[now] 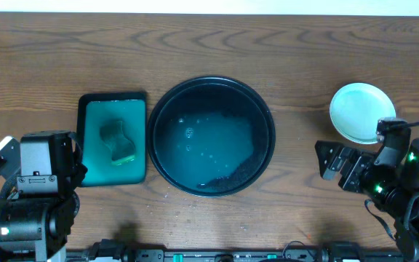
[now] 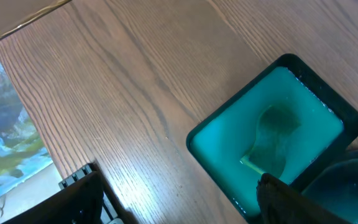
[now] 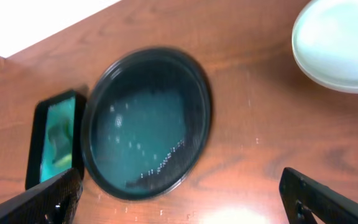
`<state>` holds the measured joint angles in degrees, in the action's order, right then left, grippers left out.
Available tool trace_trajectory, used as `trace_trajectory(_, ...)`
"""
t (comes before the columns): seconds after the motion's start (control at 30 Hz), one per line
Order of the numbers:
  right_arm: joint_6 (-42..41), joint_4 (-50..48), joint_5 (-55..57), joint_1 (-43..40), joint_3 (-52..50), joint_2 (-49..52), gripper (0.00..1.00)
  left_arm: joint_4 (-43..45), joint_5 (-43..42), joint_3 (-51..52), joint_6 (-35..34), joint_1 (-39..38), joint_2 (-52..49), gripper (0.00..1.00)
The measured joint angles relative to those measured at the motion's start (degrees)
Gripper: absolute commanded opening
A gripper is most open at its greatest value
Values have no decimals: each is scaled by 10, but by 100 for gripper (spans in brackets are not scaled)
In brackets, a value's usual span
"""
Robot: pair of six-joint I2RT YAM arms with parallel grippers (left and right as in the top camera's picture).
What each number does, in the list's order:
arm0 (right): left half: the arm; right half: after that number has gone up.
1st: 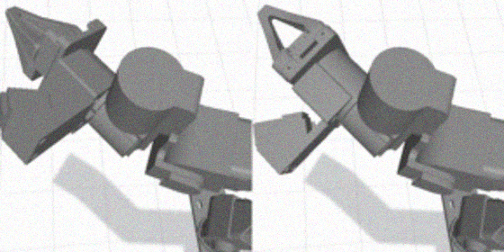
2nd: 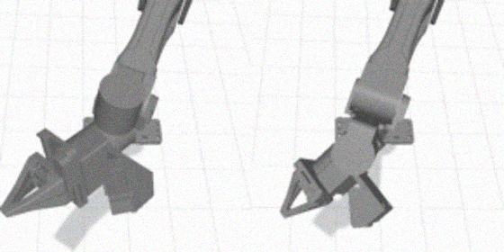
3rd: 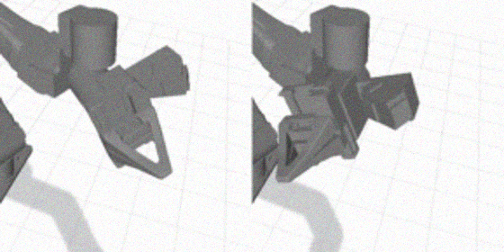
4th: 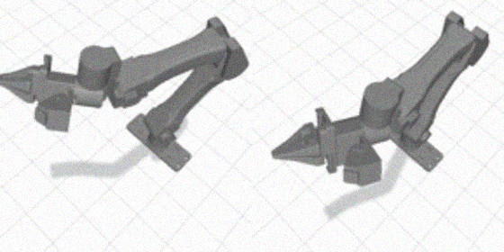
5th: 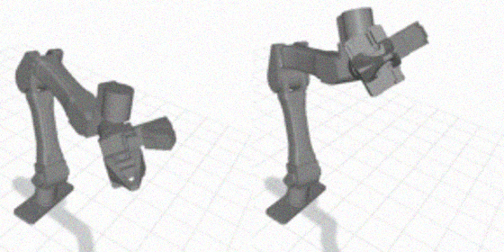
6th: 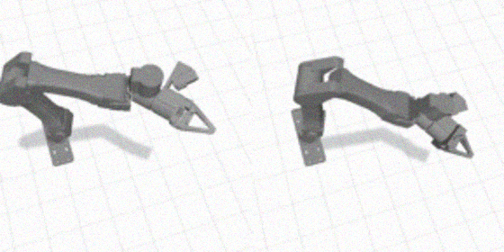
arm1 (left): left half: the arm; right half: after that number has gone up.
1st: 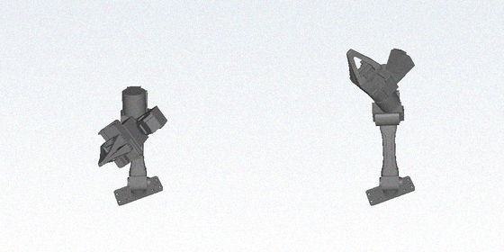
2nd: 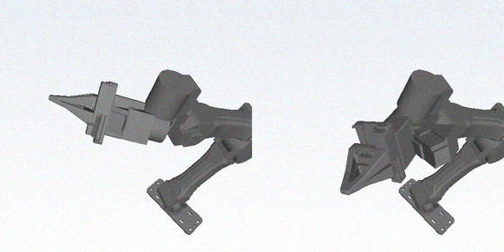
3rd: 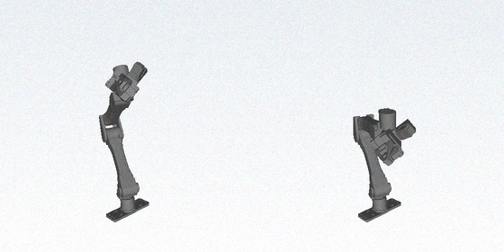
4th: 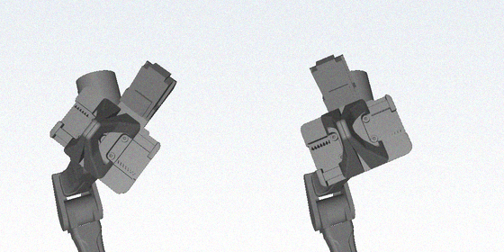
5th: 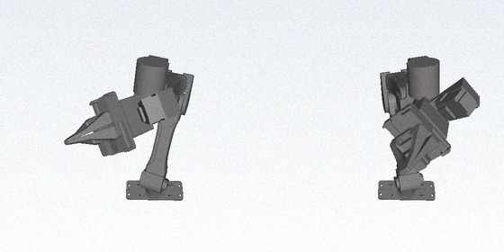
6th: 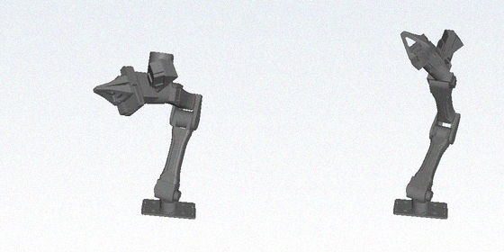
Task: Clean dirty plates on tray and stack at the side
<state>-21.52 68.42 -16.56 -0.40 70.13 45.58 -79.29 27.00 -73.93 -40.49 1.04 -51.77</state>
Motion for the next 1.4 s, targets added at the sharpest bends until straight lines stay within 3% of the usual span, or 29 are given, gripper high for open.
trace_trajectory(0.4,-1,48,18,0,0,0,99,0,0,0,0,0,0,80)
trace_trajectory(0.87,177,-118,25,0,-13,-47,99,0,0,0,0,0,0,80)
trace_trajectory(1.07,213,-251,25,0,-119,-196,99,0,0,0,0,0,0,80)
trace_trajectory(1.4,228,-503,-10,0,-407,-391,99,0,0,0,0,0,0,80)
